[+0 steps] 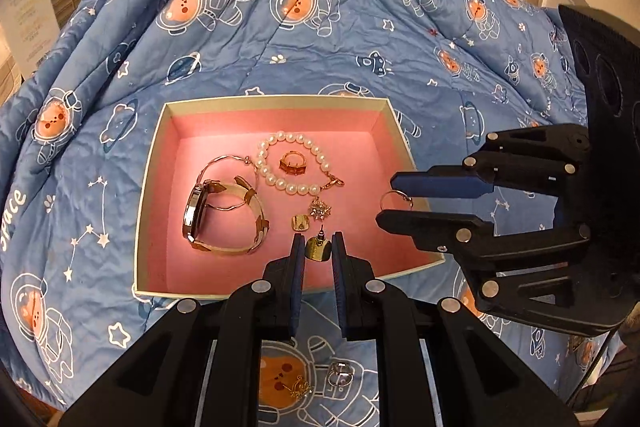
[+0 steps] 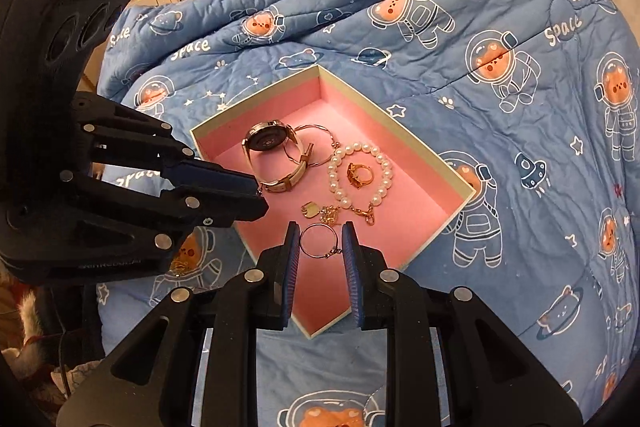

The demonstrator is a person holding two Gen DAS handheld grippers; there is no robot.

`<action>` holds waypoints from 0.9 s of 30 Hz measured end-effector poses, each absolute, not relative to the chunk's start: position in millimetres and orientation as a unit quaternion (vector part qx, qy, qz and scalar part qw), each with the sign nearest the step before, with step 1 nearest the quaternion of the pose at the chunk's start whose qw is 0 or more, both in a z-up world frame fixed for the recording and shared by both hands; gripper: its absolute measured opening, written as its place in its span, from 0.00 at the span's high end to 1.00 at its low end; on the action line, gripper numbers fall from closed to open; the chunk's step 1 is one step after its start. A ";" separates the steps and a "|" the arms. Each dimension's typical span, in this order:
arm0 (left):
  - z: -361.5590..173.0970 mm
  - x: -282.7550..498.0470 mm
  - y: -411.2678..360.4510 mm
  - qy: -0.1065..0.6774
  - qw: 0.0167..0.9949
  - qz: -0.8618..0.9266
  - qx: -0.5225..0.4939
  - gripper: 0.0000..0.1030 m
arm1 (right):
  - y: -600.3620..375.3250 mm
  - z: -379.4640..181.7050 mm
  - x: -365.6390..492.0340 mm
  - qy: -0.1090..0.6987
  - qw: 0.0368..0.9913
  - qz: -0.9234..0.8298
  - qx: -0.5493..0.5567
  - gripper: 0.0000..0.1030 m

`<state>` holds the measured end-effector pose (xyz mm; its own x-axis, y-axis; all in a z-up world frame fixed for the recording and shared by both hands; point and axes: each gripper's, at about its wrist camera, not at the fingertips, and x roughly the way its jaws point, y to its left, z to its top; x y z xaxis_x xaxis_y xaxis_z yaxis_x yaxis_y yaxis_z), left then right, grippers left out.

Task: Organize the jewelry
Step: 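Carry the silver ring and gold pendant into the pink box and open both grippers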

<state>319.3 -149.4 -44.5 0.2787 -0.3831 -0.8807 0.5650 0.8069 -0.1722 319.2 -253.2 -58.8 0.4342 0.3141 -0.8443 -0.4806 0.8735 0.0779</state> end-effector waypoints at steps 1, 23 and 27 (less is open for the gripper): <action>-48.5 322.5 -151.4 0.530 0.789 -0.298 0.092 0.87 | -252.1 -61.7 322.3 0.482 0.838 0.238 -0.092 0.78; -89.9 357.6 -154.5 0.600 0.738 -0.290 0.102 0.87 | -243.7 -101.8 374.1 0.567 0.751 0.297 -0.160 0.78; -91.0 358.2 -152.1 0.602 0.739 -0.290 0.086 0.87 | -241.1 -106.2 371.7 0.571 0.744 0.300 -0.174 0.78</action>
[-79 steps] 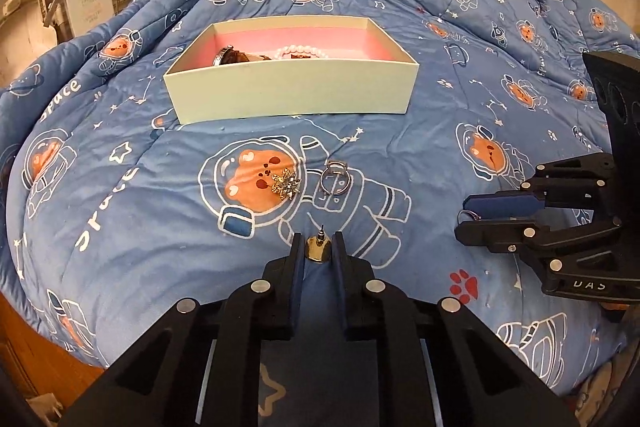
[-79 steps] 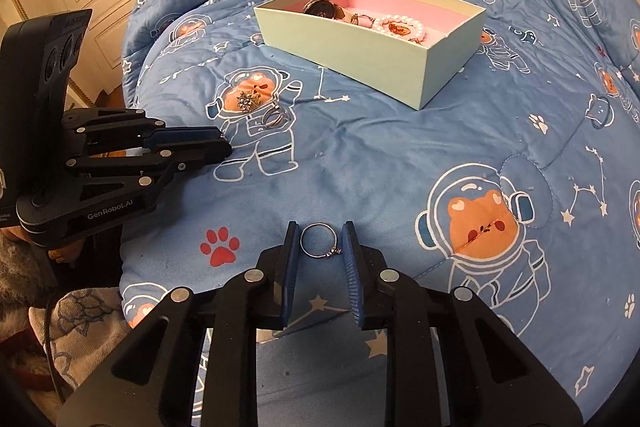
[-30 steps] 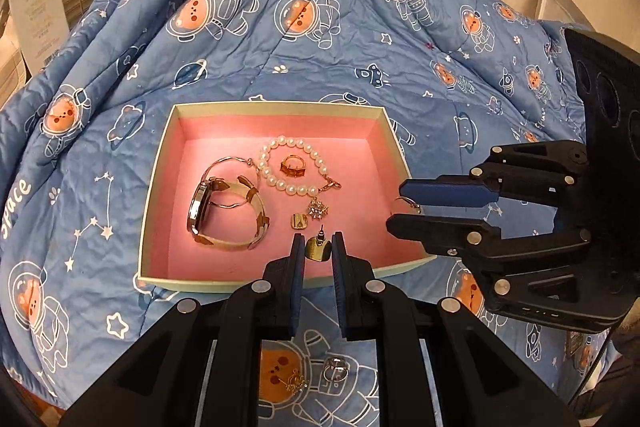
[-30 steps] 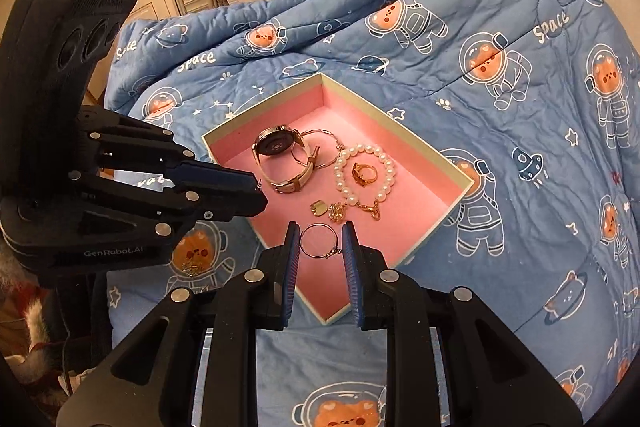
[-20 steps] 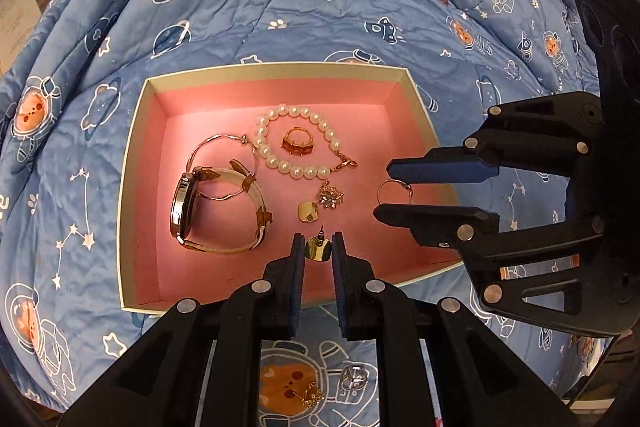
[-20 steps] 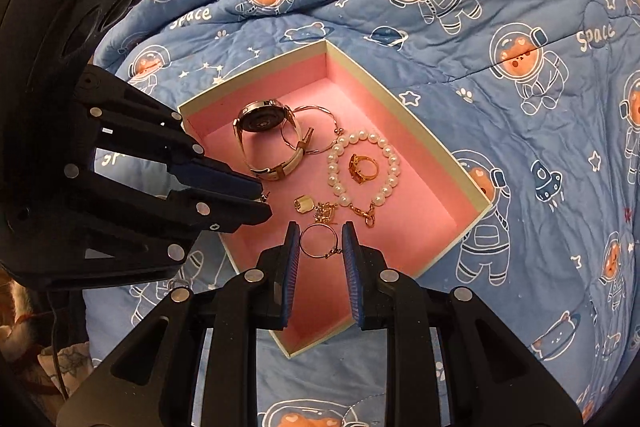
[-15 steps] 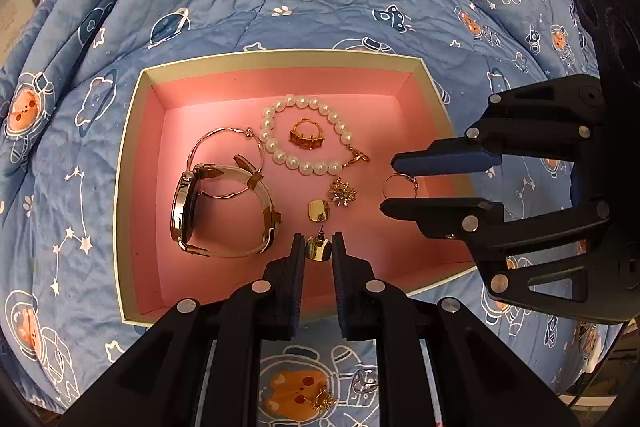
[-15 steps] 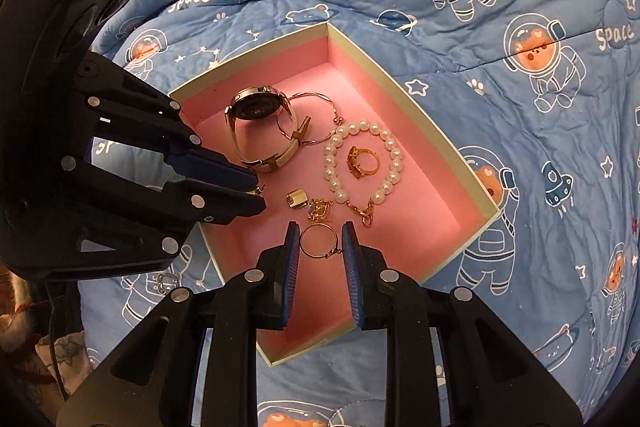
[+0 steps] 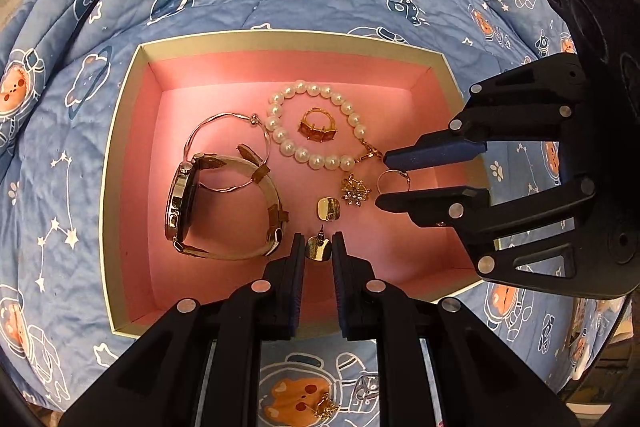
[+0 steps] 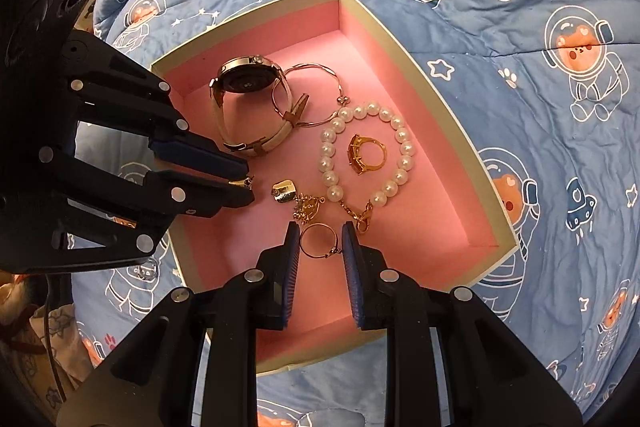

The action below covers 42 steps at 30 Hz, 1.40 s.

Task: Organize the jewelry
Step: 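Carry the silver ring and gold pendant into the pink box and open both grippers, then move the right gripper over the silver hoop earring while the left moves over the sparkly flower earring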

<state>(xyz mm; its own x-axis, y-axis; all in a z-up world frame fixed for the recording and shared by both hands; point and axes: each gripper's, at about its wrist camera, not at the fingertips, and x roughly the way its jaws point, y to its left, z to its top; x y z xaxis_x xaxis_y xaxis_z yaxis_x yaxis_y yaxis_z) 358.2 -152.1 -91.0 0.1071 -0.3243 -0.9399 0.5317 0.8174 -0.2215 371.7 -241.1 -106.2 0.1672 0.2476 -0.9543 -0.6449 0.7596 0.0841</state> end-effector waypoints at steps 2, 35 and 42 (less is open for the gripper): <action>-89.9 358.0 -150.4 0.601 0.740 -0.290 0.085 0.87 | -237.8 -109.7 372.0 0.573 0.741 0.300 -0.181 0.78; -35.5 289.8 -70.7 0.488 0.827 -0.275 -0.049 0.10 | -256.2 -40.1 288.0 0.444 0.838 0.307 -0.076 0.46; -39.8 250.6 -53.5 0.443 0.849 -0.280 -0.063 0.07 | -241.7 -40.5 234.9 0.421 0.842 0.330 -0.071 0.46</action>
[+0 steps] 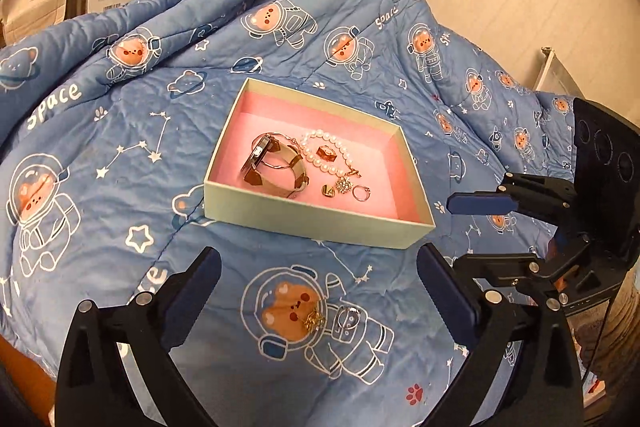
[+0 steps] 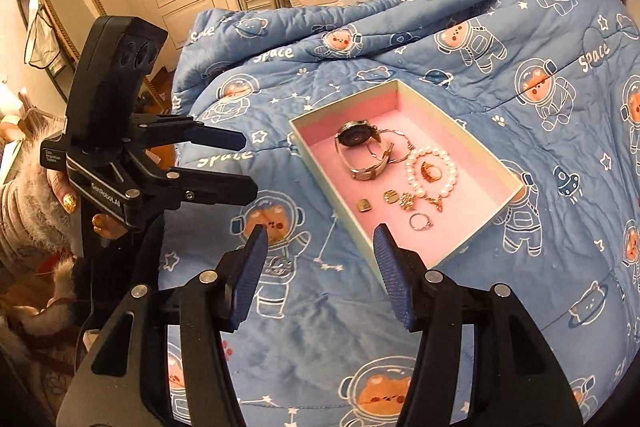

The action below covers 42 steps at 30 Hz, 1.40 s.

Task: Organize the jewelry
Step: 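Move the right gripper over the silver hoop earring while the left moves over the sparkly flower earring, then close the right gripper on the silver hoop while the left gripper closes on the flower earring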

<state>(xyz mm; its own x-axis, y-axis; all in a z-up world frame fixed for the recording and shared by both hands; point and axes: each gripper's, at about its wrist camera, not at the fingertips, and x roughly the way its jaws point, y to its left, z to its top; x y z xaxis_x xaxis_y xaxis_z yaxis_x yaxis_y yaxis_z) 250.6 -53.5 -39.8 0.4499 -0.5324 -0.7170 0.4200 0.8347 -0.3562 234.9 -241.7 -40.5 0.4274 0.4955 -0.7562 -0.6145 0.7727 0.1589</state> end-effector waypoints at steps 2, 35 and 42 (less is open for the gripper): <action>-44.4 239.9 -52.6 0.435 0.858 -0.269 -0.045 0.07 | -238.2 -50.7 227.2 0.429 0.840 0.326 -0.069 0.46; -93.8 199.1 -56.7 0.431 0.877 -0.197 0.082 0.24 | -188.4 -129.6 220.2 0.427 0.852 0.284 -0.107 0.76; -95.6 201.8 -72.4 0.431 0.871 -0.217 0.093 0.43 | -199.4 -127.8 216.8 0.430 0.857 0.273 -0.080 0.80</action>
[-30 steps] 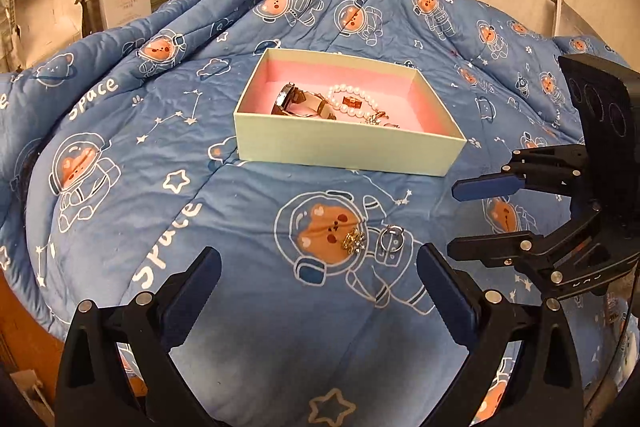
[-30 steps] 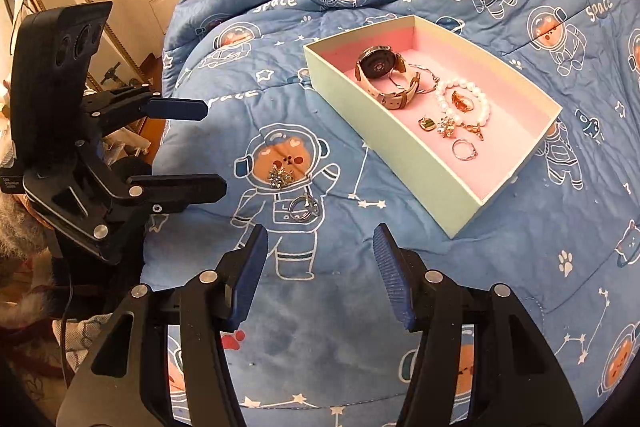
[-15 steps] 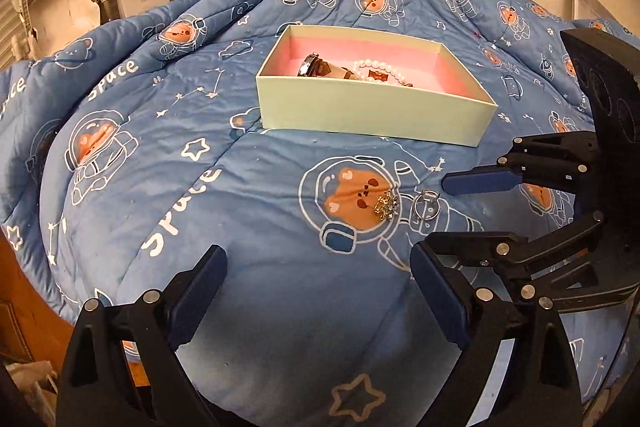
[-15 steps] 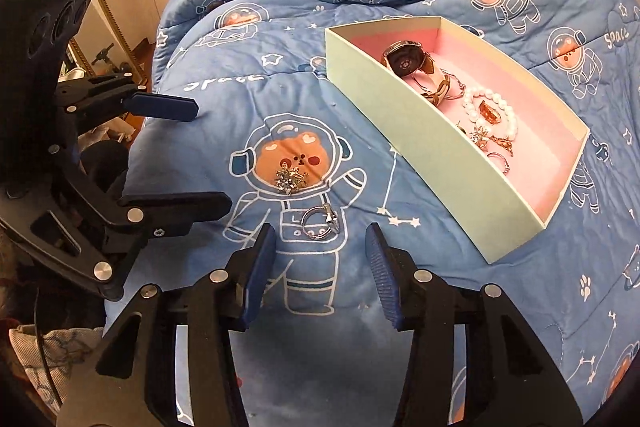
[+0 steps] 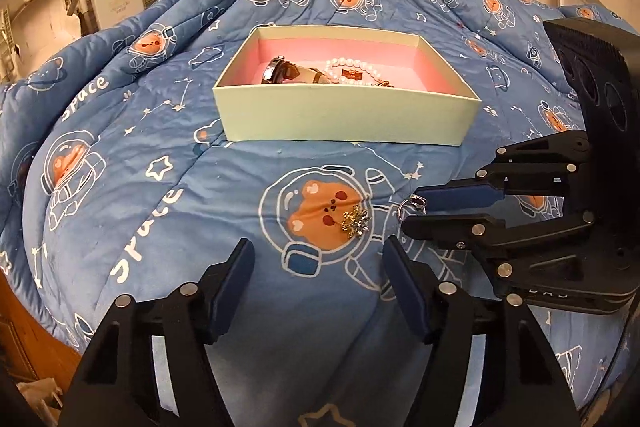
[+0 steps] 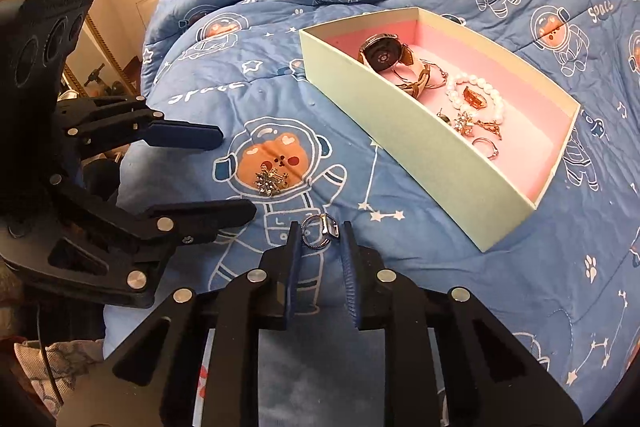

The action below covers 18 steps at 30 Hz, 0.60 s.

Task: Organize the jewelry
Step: 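Close the right gripper on the silver hoop while the left gripper closes on the flower earring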

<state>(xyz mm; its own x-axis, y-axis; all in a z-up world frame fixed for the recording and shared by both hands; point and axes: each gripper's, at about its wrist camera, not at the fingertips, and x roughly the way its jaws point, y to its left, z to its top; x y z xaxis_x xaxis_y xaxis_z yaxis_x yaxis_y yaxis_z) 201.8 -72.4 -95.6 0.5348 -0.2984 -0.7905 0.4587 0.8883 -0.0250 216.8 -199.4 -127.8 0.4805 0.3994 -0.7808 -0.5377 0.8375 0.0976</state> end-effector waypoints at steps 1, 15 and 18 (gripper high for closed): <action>-96.6 202.9 -75.0 0.432 0.870 -0.220 0.095 0.46 | -201.2 -127.4 215.7 0.431 0.857 0.272 -0.077 0.80; -101.2 214.7 -91.9 0.444 0.861 -0.232 0.092 0.81 | -223.6 -124.4 209.3 0.445 0.857 0.257 -0.046 0.80; -98.8 214.3 -89.3 0.446 0.860 -0.236 0.078 0.84 | -226.0 -122.3 210.3 0.448 0.855 0.259 -0.039 0.80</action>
<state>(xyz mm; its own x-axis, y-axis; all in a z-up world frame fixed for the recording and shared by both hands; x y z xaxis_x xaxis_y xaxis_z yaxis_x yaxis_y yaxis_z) 214.3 -89.3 -98.8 0.4900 -0.3369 -0.8040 0.4760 0.8761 -0.0771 210.3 -226.0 -122.3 0.4644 0.4082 -0.7860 -0.4782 0.8625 0.1654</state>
